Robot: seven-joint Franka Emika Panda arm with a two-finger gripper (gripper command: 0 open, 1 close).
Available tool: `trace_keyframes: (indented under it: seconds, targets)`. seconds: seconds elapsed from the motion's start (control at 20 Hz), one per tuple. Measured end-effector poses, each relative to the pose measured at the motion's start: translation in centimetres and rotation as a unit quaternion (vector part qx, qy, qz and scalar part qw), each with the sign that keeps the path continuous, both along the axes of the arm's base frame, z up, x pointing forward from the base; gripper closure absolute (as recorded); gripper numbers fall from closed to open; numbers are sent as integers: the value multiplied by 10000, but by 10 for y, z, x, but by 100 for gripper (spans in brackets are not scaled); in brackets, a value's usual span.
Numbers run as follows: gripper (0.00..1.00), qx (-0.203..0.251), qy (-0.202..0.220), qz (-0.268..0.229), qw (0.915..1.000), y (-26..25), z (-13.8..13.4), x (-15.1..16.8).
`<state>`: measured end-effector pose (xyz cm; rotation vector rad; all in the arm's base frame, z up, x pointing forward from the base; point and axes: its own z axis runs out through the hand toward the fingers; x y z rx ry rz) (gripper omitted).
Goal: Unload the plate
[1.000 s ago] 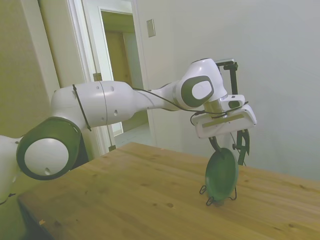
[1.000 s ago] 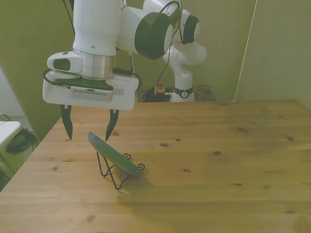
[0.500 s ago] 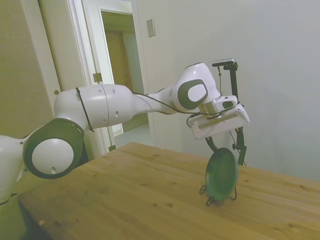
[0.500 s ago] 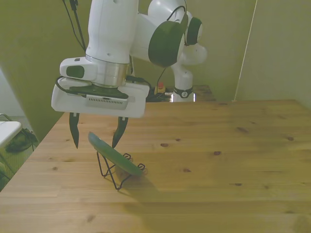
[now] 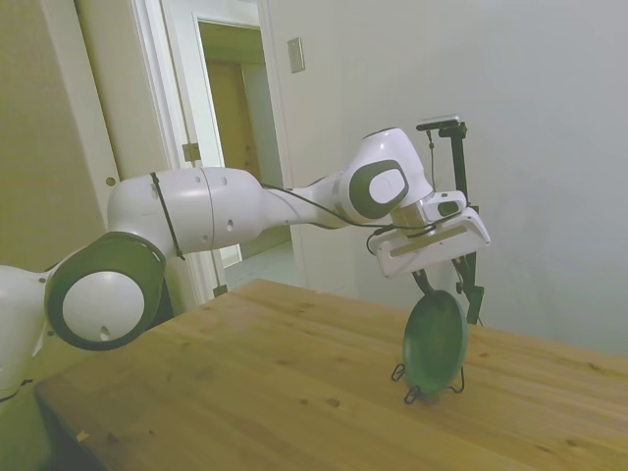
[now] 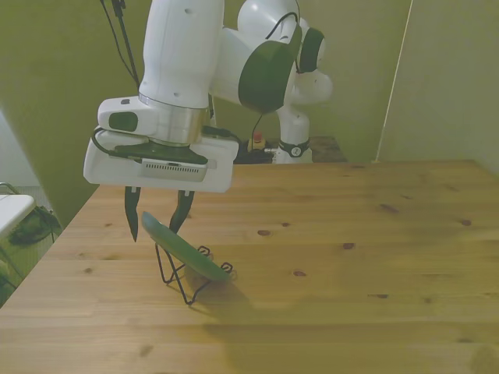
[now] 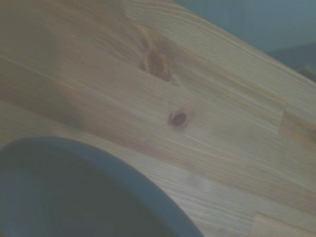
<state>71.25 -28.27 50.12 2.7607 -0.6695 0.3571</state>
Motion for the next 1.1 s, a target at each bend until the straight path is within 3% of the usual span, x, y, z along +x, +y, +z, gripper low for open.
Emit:
trace_keyframes:
  seconds: [0.75, 1.0, 1.1]
  targets:
    - [100, -14, -53, 86, 9999, 8, 4, 1]
    - [100, 48, -219, 143, 9996, 21, 36, -2]
    - [100, 313, -241, 113, 9992, 35, 55, -7]
